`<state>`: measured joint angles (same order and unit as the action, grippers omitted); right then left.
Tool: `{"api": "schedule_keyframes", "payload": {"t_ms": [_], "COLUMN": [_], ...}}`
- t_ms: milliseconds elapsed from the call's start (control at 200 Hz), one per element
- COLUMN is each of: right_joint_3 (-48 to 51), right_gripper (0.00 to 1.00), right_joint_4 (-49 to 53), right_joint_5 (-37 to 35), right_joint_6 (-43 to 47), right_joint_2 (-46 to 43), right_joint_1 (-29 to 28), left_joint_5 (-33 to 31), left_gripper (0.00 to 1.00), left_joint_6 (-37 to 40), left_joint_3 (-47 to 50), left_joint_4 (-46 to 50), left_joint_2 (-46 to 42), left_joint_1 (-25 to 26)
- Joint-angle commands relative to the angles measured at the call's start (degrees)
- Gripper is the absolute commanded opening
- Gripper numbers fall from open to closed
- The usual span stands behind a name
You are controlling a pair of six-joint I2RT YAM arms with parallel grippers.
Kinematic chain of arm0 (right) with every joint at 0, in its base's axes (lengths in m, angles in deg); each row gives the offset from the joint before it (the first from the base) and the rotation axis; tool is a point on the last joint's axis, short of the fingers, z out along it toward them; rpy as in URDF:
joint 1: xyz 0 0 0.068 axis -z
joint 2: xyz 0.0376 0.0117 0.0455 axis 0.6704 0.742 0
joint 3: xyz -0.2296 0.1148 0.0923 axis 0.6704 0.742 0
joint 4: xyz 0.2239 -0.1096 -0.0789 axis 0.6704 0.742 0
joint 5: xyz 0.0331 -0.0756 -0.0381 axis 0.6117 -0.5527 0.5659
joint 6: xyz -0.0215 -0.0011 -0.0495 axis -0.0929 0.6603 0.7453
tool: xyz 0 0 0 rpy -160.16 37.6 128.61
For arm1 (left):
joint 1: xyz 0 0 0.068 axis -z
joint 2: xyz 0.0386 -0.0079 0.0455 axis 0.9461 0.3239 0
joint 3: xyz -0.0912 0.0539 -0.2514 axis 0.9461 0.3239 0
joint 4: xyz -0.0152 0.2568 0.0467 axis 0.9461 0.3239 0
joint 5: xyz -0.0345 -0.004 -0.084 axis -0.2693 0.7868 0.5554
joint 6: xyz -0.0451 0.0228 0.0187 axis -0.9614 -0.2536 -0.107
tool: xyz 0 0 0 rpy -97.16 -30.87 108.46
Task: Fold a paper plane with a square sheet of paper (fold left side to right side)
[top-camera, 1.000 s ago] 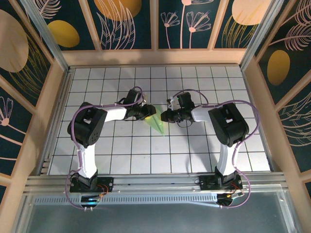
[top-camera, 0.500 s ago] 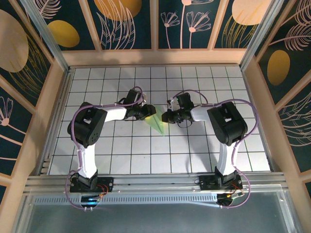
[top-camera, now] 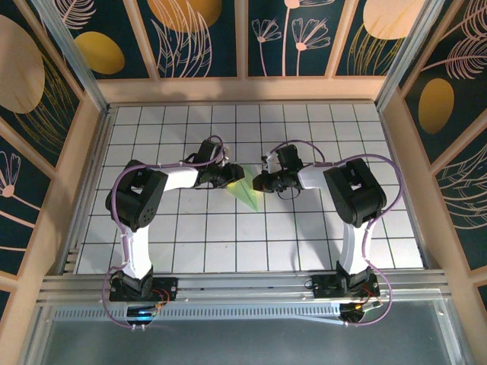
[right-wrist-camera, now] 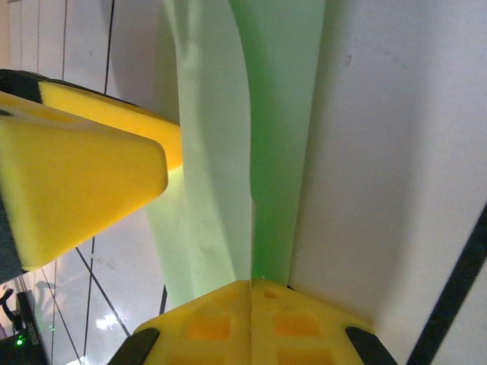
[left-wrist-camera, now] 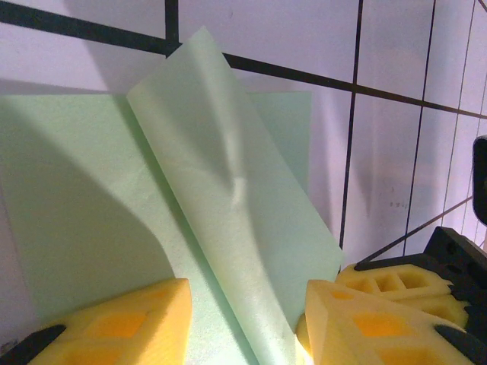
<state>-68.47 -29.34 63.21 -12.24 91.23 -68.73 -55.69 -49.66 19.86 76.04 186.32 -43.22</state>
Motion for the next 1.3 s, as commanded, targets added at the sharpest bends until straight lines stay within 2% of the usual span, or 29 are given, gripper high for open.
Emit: {"api": "schedule_keyframes", "payload": {"t_ms": [0, 596, 891, 1111, 1296], "right_joint_3": [-1.32, -1.58, -1.24, -0.64, -0.7], "right_gripper": [0.05, 0.05, 0.05, 0.05, 0.05], "right_joint_4": [1.05, 2.58, 5.1, 3.55, 2.52], "right_joint_5": [-1.58, -3.39, -5.45, -3.84, -3.4], "right_joint_6": [1.13, 1.33, 2.01, 1.01, 0.06], "right_joint_2": [1.01, 3.14, 3.96, 4.23, 4.52], "right_joint_1": [-0.18, -0.85, -0.86, -0.97, -1.27], "left_joint_5": [-2.86, -2.6, -3.83, -2.6, -2.76], "left_gripper": [0.44, 0.44, 0.5, 0.52, 0.48], "left_joint_6": [1.47, 1.37, 3.2, 3.58, 3.52], "left_joint_3": [0.36, 0.28, -3.51, -6.23, -5.88], "left_joint_4": [3.7, 3.35, 5.72, 6.14, 6.21], "left_joint_2": [2.21, 2.12, -0.91, -2.17, -2.94], "left_joint_1": [-0.02, -0.02, -0.11, -0.11, -0.11]}}
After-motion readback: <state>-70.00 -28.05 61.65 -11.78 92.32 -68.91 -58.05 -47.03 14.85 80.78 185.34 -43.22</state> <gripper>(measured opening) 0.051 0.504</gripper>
